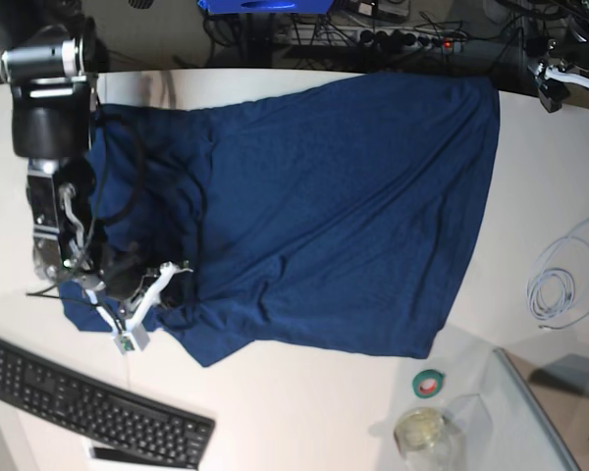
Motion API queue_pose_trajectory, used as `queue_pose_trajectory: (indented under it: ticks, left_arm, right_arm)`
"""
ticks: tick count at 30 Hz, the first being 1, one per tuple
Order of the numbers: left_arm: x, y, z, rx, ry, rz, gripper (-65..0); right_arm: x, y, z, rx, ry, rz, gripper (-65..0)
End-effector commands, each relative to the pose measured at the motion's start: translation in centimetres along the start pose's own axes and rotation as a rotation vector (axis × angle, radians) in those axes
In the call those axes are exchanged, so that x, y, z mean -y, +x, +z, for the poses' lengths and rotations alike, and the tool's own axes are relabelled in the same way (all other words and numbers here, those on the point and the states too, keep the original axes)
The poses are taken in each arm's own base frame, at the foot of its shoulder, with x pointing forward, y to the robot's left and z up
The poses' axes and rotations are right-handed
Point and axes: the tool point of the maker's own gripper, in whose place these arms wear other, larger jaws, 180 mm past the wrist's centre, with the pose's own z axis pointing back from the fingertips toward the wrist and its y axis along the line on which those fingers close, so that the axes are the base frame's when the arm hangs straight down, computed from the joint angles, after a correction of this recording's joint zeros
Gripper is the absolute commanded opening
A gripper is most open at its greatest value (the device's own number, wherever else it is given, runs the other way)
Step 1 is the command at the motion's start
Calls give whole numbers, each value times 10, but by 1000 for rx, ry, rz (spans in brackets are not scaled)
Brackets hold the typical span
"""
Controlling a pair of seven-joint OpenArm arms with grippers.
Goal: Layout the t-shirt on the table in an organized manner, then fold the t-shirt properly
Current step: 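Pull the grasped fabric with the right gripper toward the shirt's middle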
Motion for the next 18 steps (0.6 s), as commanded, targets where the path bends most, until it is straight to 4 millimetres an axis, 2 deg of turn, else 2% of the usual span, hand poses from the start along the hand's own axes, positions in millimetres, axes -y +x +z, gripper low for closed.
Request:
queue_pose_trajectory:
  ticks: [1,5,8,13,18]
  left_arm:
    - [-5,12,3,38,10,-14,-115]
    - [-4,14,2,42,10,-15,-115]
    - [-3,15,2,43,8,-15,-115]
    - [-6,20,2,51,9,-23,-115]
    - [-8,22,2,53,14,-28,-115]
  right_arm:
    - [-7,37,13,95,8,49,-648]
    - [-39,52,41,157,21,132,-648]
    - [-55,63,60,192,21,179,-648]
    - [-74,84,94,272,4,261,-648]
    - [-86,97,118,325,-11,311,-648]
